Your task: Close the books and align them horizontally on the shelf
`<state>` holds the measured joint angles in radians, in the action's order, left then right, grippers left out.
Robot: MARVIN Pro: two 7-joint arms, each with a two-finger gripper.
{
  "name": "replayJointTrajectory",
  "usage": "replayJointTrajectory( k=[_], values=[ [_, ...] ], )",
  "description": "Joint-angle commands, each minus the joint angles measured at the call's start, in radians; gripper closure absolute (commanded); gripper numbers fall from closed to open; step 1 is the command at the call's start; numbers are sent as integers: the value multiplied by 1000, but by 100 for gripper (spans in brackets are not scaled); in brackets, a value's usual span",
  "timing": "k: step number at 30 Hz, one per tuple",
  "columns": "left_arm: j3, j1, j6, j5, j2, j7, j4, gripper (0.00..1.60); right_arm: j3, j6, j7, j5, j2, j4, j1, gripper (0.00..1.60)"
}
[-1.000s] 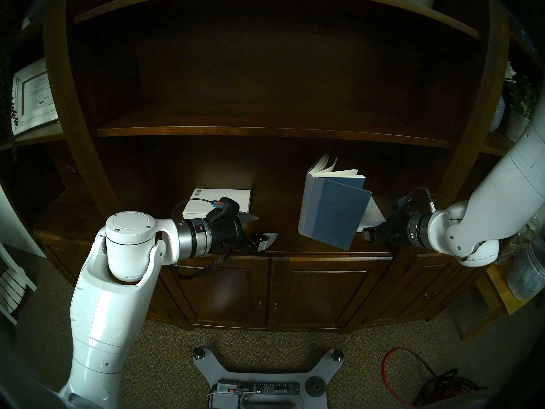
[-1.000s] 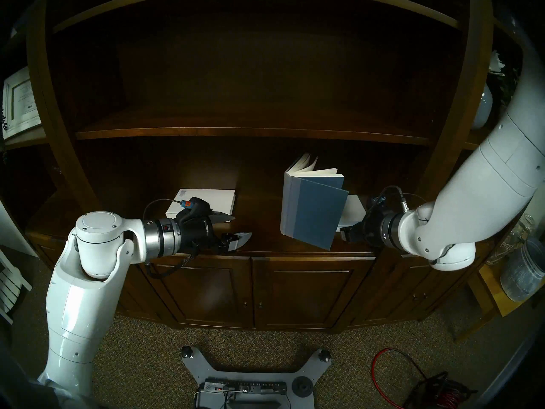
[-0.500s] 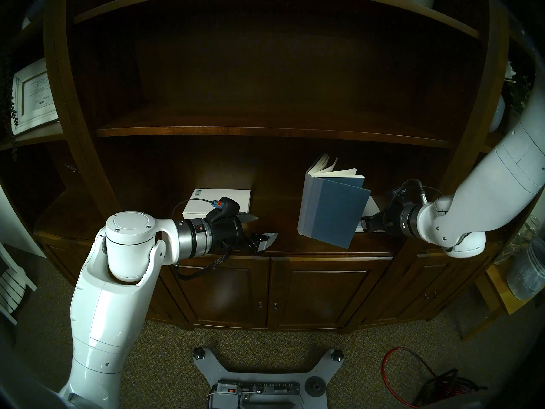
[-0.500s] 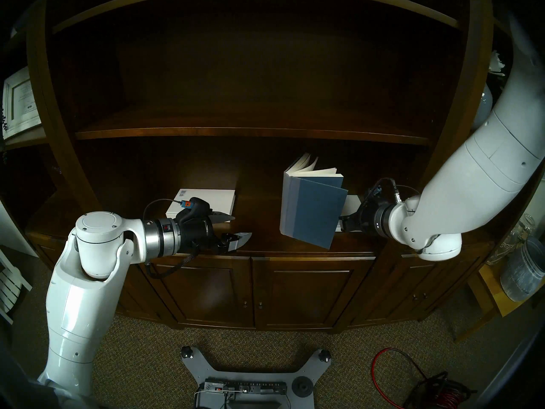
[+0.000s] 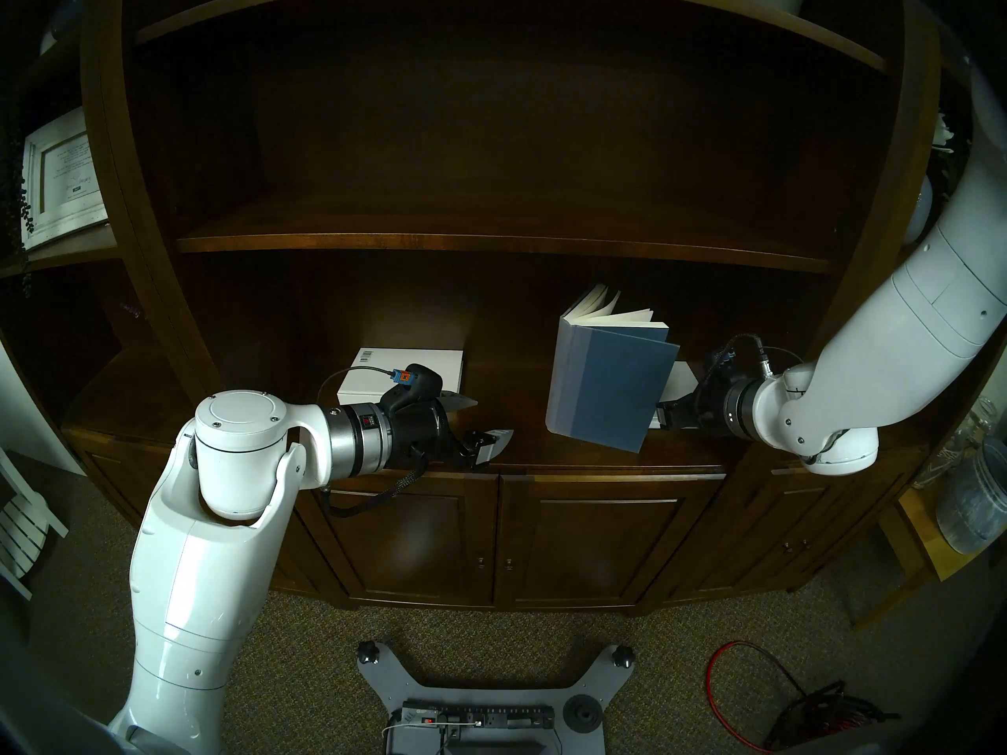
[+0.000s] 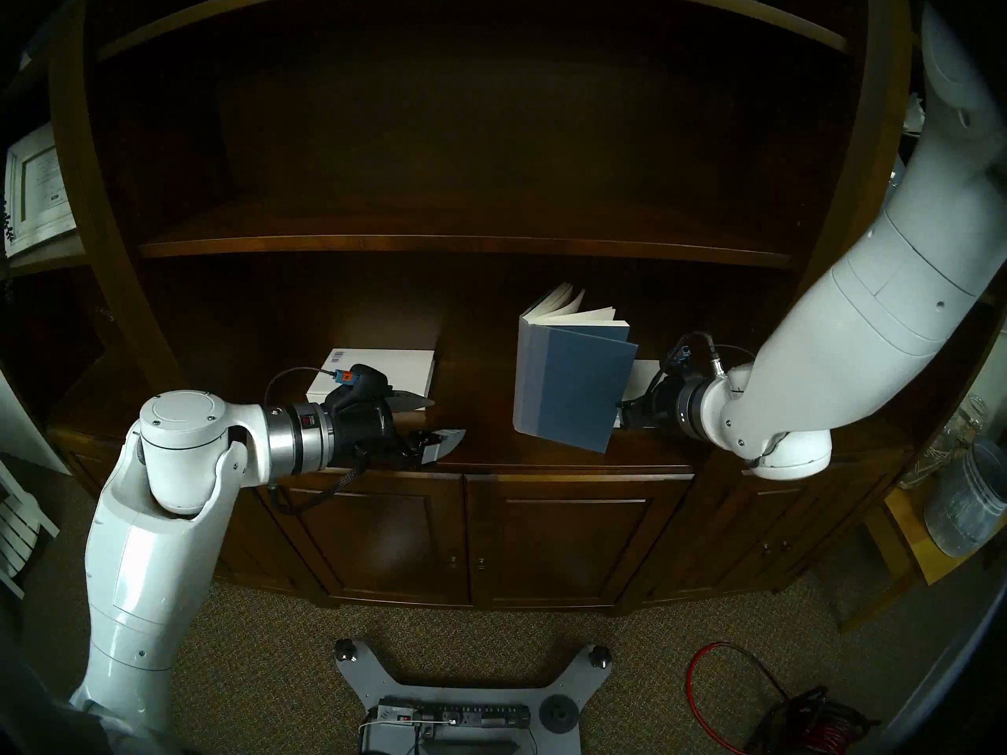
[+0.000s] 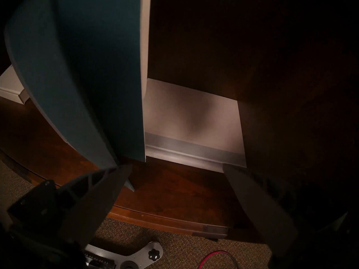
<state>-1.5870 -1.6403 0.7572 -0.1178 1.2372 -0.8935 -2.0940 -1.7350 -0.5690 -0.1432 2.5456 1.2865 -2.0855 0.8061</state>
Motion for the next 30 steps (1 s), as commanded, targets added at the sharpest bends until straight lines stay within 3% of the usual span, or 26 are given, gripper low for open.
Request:
replayJointTrajectory(
  k=[1, 17, 30],
  values=[
    [-1, 20, -2, -1, 1, 0, -21, 0, 29, 4, 3, 2, 12, 29, 5, 0],
    [-1, 20, -2, -1, 1, 0, -21, 0, 69, 11, 18, 24, 22, 65, -18, 0],
    [-1, 20, -2, -1, 1, 0, -20, 0, 162, 48, 28, 64, 66, 114, -39, 0]
  ],
)
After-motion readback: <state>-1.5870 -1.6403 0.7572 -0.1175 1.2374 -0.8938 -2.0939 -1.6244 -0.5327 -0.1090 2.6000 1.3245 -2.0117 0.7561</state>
